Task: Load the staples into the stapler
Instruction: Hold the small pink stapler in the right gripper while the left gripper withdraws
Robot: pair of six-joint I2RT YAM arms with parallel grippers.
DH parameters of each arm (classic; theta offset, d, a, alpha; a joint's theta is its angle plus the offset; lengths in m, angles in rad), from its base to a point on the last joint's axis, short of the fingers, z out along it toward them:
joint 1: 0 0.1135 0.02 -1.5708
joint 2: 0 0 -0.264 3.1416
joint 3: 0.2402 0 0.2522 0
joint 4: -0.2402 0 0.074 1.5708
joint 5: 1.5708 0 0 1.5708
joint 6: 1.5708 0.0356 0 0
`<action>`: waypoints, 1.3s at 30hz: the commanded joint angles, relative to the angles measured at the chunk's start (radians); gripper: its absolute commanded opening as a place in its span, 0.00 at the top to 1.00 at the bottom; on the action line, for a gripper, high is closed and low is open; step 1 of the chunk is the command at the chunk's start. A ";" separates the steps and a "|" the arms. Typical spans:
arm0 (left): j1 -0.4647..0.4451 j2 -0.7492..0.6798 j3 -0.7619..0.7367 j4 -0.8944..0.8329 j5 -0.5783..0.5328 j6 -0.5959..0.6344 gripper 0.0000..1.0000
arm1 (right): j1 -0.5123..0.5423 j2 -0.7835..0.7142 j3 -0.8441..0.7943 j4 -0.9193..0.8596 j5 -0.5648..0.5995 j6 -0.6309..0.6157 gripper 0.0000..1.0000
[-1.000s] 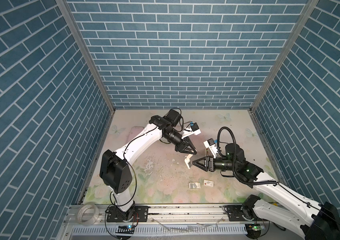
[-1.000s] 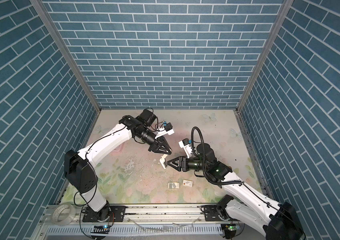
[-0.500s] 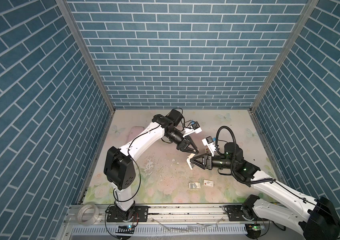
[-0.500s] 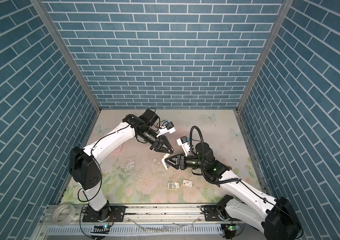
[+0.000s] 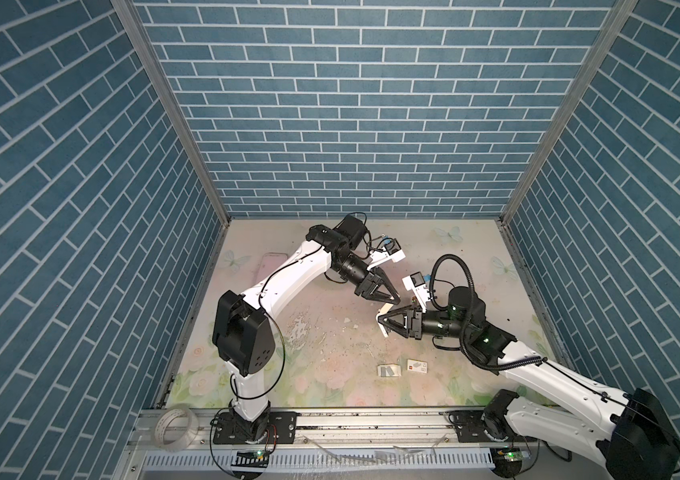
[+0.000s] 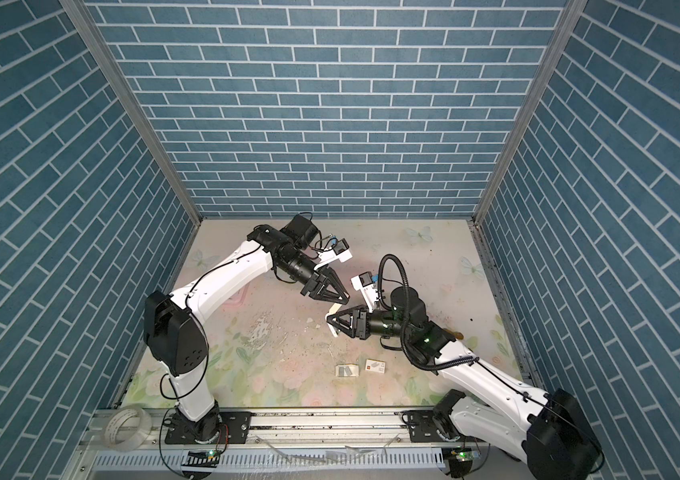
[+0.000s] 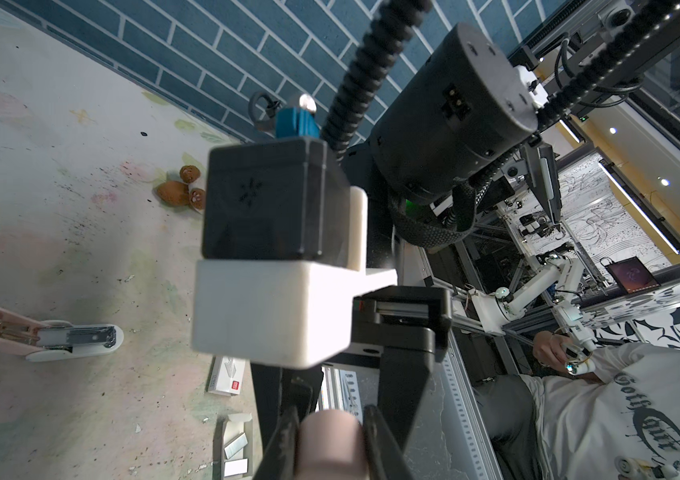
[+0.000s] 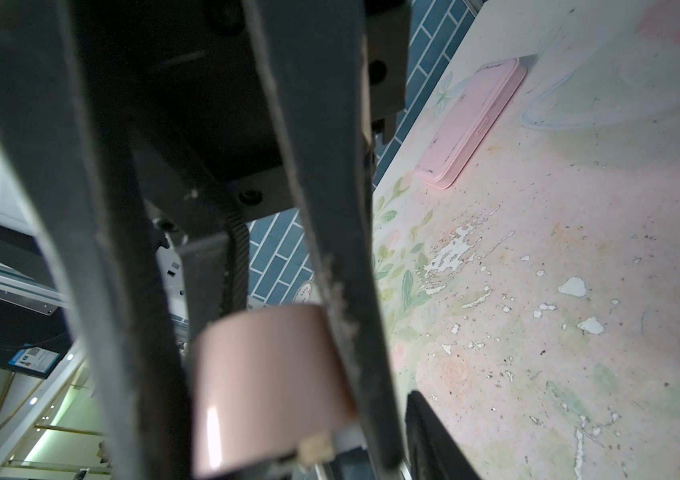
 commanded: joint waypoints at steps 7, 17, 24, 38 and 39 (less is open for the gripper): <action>0.005 0.014 0.026 -0.039 0.063 0.018 1.00 | 0.008 0.020 -0.022 0.121 -0.018 0.044 0.61; 0.005 0.023 0.039 -0.047 0.084 0.018 1.00 | 0.011 0.027 -0.037 0.161 -0.019 0.059 0.69; 0.005 0.018 0.038 -0.046 0.079 0.019 0.96 | 0.011 0.025 -0.040 0.156 0.005 0.053 0.87; 0.060 -0.084 -0.058 0.088 -0.066 -0.069 0.40 | 0.010 0.008 0.008 -0.047 0.111 -0.025 0.91; 0.077 -0.096 -0.064 0.101 -0.084 -0.083 0.39 | 0.009 0.010 0.022 -0.094 0.125 -0.040 0.91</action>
